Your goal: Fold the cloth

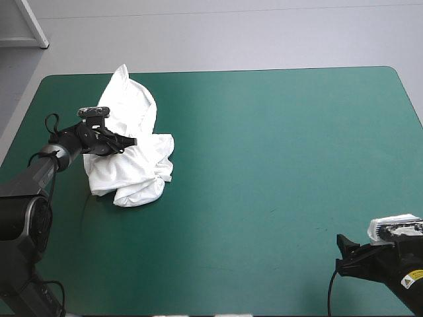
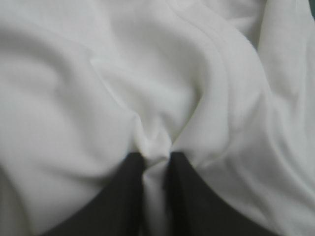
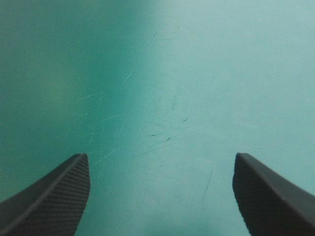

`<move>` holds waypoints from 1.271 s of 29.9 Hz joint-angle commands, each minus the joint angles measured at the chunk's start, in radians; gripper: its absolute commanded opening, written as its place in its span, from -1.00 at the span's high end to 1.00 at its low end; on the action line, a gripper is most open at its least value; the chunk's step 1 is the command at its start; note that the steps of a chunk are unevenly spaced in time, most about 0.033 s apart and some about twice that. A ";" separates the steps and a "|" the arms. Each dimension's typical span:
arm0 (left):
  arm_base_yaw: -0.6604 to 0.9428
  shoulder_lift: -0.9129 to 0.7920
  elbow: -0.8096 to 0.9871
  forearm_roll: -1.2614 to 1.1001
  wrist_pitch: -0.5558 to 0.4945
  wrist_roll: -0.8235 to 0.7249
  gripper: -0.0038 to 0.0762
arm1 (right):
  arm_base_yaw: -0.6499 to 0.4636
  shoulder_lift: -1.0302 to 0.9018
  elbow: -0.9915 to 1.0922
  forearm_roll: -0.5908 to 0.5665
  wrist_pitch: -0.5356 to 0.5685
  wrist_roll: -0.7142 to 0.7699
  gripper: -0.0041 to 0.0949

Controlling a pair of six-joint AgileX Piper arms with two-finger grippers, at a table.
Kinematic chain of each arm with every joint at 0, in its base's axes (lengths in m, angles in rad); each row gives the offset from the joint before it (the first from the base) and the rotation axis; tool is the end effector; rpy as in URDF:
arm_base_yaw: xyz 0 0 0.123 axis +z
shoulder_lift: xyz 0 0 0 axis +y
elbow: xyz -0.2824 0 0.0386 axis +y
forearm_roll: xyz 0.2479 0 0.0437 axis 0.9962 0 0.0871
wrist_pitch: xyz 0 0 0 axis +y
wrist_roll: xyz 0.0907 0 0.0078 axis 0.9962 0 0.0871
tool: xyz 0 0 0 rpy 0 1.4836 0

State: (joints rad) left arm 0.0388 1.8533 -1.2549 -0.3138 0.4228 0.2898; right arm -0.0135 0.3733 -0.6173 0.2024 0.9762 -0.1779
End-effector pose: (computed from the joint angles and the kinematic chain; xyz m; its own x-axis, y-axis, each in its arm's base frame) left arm 0.4003 0.0040 0.2082 -0.7922 -0.0287 -0.6095 0.0403 0.9943 -0.0992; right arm 0.0535 0.0145 0.3108 -0.5846 -0.0546 -0.8095 -0.1581 0.9863 0.0476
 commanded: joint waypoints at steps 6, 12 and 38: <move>-0.201 -0.003 -0.043 -0.139 -0.114 0.368 0.93 | 0.000 0.018 -0.032 -0.040 -0.064 0.029 -0.57; -0.453 -0.003 -0.094 -0.139 -0.059 0.516 0.93 | -0.002 0.018 -0.032 -0.040 -0.064 0.045 -0.57; -0.848 -0.083 -0.190 0.019 0.037 0.326 -0.51 | -0.002 0.018 -0.032 -0.186 -0.066 0.109 -0.57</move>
State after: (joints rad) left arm -0.8221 1.8631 -1.3833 -0.3042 0.4862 0.6935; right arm -0.0135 0.3733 -0.6173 0.0266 0.9690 -0.0742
